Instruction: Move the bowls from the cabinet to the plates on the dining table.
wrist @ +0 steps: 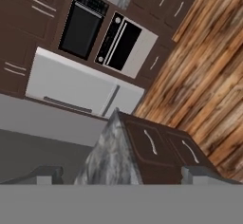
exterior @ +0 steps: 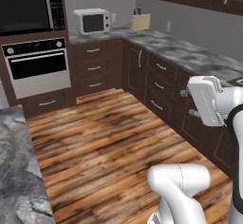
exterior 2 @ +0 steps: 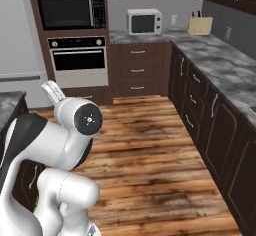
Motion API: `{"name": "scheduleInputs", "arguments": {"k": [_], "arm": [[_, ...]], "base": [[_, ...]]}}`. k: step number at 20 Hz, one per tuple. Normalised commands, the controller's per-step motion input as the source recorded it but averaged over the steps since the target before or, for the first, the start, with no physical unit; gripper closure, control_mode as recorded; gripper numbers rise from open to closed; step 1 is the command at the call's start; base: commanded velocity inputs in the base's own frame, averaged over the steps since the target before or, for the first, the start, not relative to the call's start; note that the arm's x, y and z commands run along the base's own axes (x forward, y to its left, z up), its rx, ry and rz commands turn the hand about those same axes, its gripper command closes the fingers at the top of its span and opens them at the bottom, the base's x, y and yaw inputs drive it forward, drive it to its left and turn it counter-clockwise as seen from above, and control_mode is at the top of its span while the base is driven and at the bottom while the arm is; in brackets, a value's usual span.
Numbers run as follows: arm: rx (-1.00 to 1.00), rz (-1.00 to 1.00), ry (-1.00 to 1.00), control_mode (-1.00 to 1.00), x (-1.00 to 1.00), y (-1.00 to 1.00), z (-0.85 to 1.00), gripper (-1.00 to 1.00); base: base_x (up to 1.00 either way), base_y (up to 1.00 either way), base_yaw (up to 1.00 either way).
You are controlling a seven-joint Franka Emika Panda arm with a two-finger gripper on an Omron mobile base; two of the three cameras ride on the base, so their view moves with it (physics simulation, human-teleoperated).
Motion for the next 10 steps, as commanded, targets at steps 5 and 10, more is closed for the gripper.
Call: {"name": "scheduleInputs", "arguments": {"k": [5, 10], "arm": [[0.00, 0.00, 0.00, 1.00, 0.00, 0.00, 0.00, -1.00], [0.00, 0.00, 0.00, 1.00, 0.00, 0.00, 0.00, -1.00]], "base": [[0.00, 0.00, -0.22], [0.00, 0.00, -0.22]]}}
